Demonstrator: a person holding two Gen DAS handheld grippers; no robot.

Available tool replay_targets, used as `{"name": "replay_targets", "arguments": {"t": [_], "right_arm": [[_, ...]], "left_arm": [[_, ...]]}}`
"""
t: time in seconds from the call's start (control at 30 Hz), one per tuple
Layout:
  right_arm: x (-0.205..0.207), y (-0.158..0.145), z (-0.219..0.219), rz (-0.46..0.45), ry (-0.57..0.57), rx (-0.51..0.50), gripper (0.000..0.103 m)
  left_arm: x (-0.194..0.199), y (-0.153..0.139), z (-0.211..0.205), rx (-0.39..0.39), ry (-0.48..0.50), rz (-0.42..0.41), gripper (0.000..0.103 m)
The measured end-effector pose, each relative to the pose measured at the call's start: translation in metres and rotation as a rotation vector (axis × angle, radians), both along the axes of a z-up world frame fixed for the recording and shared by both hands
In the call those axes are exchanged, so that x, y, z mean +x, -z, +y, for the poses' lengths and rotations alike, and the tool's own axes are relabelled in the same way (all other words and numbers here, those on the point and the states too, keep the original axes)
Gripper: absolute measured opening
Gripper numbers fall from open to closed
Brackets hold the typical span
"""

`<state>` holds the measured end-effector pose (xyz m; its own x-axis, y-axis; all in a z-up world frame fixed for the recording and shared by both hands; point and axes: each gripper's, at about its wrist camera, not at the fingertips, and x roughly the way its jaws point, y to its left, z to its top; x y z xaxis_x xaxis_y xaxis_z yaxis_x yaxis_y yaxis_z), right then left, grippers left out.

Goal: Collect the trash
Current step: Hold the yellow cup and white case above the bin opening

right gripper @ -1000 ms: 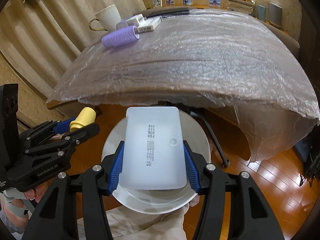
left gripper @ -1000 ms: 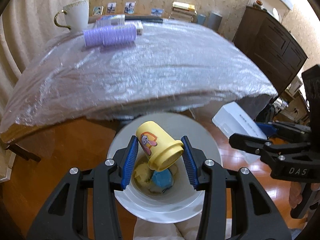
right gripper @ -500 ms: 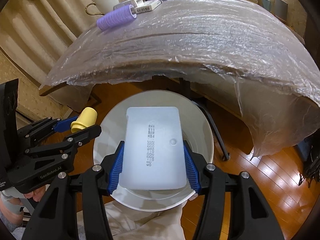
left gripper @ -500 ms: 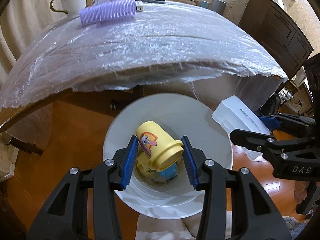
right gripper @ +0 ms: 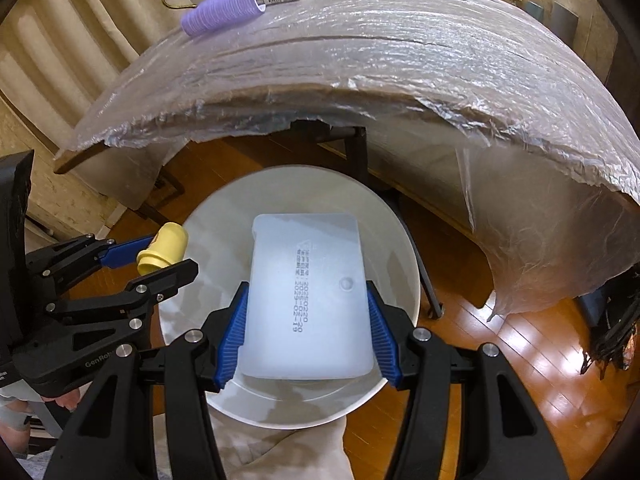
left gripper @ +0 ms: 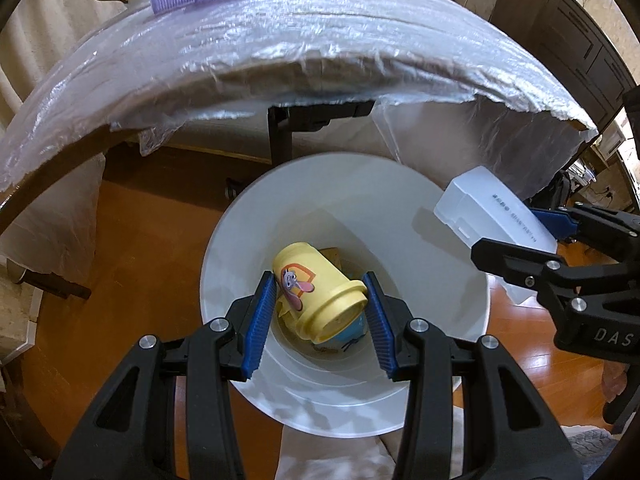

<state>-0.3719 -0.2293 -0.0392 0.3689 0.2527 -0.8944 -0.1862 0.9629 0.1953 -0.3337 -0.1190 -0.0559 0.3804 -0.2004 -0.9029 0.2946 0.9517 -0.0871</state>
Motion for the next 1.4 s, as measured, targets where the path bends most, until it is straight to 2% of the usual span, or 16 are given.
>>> {"name": "replay_targets", "arguments": {"t": [0.63, 1.4], "right_arm": [[0.003, 0.020, 0.009, 0.030, -0.018, -0.050, 0.054], [0.008, 0.024, 0.015, 0.044, -0.015, -0.059, 0.054]], "left_arm": [[0.007, 0.013, -0.009, 0.066, 0.041, 0.035, 0.046], [0.014, 0.017, -0.003, 0.056, 0.061, 0.037, 0.046]]}}
